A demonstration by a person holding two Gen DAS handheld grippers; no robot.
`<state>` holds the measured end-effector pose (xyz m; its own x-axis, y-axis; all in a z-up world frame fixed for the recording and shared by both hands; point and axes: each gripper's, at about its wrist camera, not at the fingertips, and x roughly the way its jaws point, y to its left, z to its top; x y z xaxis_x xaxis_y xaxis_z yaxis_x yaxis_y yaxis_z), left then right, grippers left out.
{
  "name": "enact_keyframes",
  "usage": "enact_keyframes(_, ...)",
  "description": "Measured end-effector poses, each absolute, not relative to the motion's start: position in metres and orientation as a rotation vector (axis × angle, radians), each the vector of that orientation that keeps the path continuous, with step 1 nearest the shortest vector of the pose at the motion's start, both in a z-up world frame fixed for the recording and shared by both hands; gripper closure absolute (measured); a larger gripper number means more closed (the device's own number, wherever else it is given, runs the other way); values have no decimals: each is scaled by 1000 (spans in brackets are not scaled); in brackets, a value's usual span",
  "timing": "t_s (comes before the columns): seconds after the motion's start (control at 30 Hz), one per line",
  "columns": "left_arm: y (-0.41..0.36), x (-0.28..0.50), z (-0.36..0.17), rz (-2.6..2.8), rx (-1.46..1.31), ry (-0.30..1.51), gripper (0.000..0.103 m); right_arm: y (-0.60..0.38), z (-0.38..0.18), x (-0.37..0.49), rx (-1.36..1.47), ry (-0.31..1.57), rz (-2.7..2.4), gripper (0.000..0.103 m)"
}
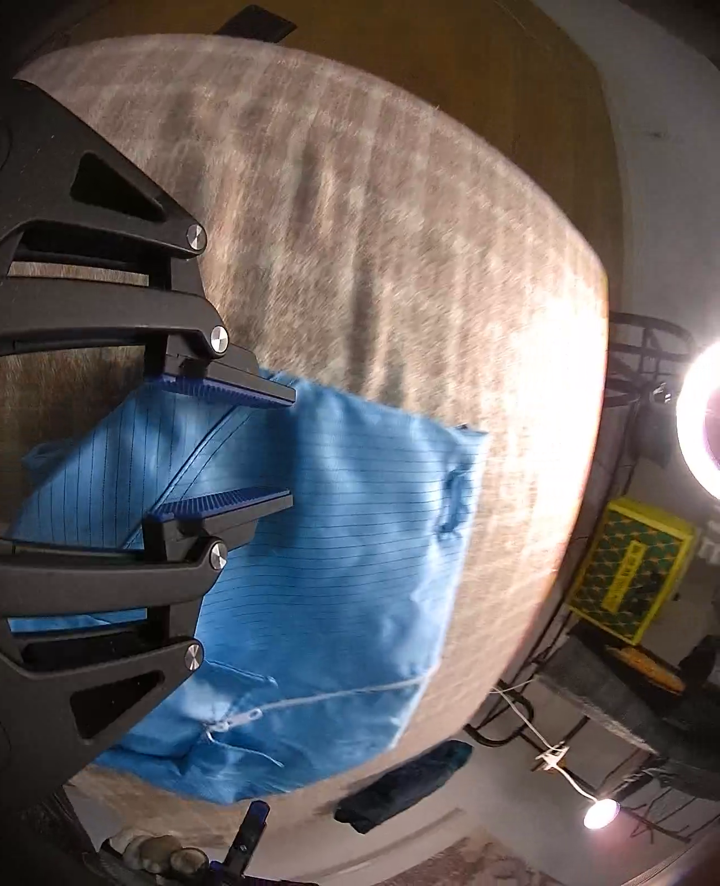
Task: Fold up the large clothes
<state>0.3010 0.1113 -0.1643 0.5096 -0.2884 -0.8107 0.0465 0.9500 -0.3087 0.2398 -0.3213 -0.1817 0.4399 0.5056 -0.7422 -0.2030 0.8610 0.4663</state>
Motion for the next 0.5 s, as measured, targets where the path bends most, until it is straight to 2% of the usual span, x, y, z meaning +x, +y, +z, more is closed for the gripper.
enact_keyframes(0.03, 112, 303, -162, -202, -262, 1021, 74, -327, -180, 239, 348, 1017, 443, 46)
enact_keyframes(0.07, 113, 304, -163, -199, -264, 1022, 74, -332, -180, 239, 352, 1006, 434, 42)
enact_keyframes(0.13, 113, 306, -166, -198, -278, 1031, 74, -333, -186, 244, 340, 1024, 420, 43)
enact_keyframes(0.2, 110, 305, -169, -202, -273, 1033, 74, -326, -201, 251, 358, 1070, 433, 54)
enact_keyframes(0.23, 108, 305, -171, -194, -251, 1037, 74, -321, -206, 255, 354, 1087, 440, 76)
enact_keyframes(0.27, 106, 306, -174, -189, -232, 1041, 74, -315, -212, 258, 341, 1115, 445, 88)
enact_keyframes(0.37, 105, 306, -189, -150, -167, 1063, 74, -296, -226, 251, 248, 1142, 433, 93)
enact_keyframes(0.47, 114, 310, -185, -148, -203, 1070, 72, -290, -212, 247, 161, 1154, 444, 93)
enact_keyframes(0.5, 115, 311, -178, -151, -202, 1051, 73, -290, -201, 244, 116, 1141, 437, 90)
